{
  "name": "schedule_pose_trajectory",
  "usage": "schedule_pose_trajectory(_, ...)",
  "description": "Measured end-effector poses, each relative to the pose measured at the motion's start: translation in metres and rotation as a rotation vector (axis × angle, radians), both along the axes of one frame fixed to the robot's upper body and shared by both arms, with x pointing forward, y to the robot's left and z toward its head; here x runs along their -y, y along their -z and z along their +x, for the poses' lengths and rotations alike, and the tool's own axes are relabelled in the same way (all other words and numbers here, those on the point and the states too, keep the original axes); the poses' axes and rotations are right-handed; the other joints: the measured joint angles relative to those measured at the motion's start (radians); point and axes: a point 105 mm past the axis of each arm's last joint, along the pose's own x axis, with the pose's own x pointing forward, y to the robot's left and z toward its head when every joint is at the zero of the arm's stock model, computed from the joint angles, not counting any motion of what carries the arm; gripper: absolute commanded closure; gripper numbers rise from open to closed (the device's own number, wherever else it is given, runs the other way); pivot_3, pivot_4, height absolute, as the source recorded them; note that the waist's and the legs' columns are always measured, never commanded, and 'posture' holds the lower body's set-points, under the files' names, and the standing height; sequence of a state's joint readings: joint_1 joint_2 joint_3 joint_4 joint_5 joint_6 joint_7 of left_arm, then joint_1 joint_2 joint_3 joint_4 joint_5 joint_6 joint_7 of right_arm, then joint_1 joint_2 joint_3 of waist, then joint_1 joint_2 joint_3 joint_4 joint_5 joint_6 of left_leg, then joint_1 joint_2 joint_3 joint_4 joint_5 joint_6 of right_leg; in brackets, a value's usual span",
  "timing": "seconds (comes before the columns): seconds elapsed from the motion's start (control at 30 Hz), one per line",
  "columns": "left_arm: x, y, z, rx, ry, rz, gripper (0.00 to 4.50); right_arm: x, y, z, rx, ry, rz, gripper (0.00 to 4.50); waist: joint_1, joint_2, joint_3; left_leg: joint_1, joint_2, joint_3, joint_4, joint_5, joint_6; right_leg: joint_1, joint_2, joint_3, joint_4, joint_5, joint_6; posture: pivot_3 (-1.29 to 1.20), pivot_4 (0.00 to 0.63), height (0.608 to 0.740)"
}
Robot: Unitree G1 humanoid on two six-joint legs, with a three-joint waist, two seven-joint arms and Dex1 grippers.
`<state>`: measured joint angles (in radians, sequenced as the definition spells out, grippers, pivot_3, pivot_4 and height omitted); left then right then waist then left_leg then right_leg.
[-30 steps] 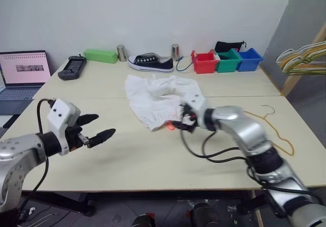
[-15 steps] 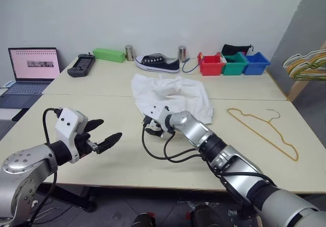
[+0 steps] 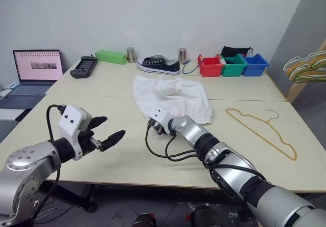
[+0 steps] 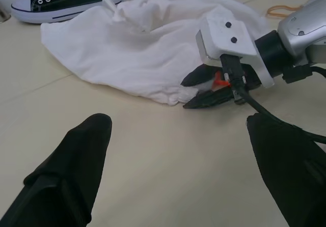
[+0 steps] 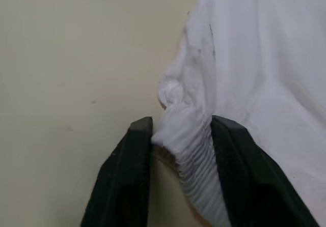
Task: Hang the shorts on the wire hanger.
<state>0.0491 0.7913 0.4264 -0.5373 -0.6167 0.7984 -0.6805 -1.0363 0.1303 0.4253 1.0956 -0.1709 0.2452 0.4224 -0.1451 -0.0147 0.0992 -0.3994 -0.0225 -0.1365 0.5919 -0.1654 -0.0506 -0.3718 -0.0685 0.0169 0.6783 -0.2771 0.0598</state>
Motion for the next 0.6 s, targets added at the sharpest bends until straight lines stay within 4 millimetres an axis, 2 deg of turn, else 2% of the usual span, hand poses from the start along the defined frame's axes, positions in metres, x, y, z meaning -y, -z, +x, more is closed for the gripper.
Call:
schedule_pose_trajectory(0.13, -0.001, 0.0, 0.0, -0.006, 0.007, 0.001, 0.0, 0.001, -0.001, 0.001, 0.01, -0.003, 0.009, 4.41, 0.001, 0.0, 0.0, 0.0, 0.001, -0.003, 0.0, 0.0, 0.0, -0.001, 0.003, 0.0, 0.001, -0.001, -0.001, -0.06, 0.01, 0.74)
schedule_pose_trajectory(0.23, -0.003, 0.001, 0.0, -0.014, 0.006, 0.003, 0.0, 0.005, -0.002, -0.003, 0.003, -0.073, 0.034, 4.49, 0.004, 0.0, 0.0, 0.0, 0.0, -0.004, 0.0, 0.0, 0.0, -0.001, 0.003, 0.0, 0.001, -0.001, -0.001, -0.06, 0.011, 0.74)
schedule_pose_trajectory(0.33, -0.004, 0.002, 0.001, -0.018, 0.003, 0.003, 0.0, 0.023, 0.001, -0.02, -0.023, -0.213, 0.045, 4.49, 0.011, 0.0, 0.0, -0.001, 0.0, -0.003, 0.0, 0.001, 0.001, 0.0, 0.003, 0.0, 0.0, -0.002, -0.001, -0.06, 0.011, 0.74)
schedule_pose_trajectory(0.4, -0.004, 0.003, 0.0, -0.023, 0.003, 0.004, 0.0, 0.045, 0.002, -0.038, -0.038, -0.312, 0.019, 4.49, 0.014, 0.0, 0.0, -0.001, 0.0, -0.002, 0.0, 0.001, 0.0, 0.0, 0.002, 0.001, 0.0, -0.003, 0.0, -0.07, 0.009, 0.74)
schedule_pose_trajectory(0.5, -0.004, 0.006, -0.002, -0.038, 0.012, 0.004, 0.0, 0.104, 0.002, -0.076, -0.081, -0.501, -0.112, 4.49, 0.025, 0.001, -0.001, -0.002, 0.0, 0.001, 0.0, -0.002, -0.004, 0.0, -0.001, 0.0, -0.001, -0.009, 0.001, -0.09, 0.006, 0.74)
schedule_pose_trajectory(0.6, -0.004, 0.006, -0.004, -0.047, 0.029, 0.013, 0.0, 0.155, -0.004, -0.095, -0.119, -0.606, -0.276, 4.49, 0.031, 0.001, -0.002, 0.0, 0.001, 0.004, 0.0, -0.005, -0.008, 0.001, -0.002, 0.0, -0.001, -0.012, 0.0, -0.1, 0.008, 0.74)
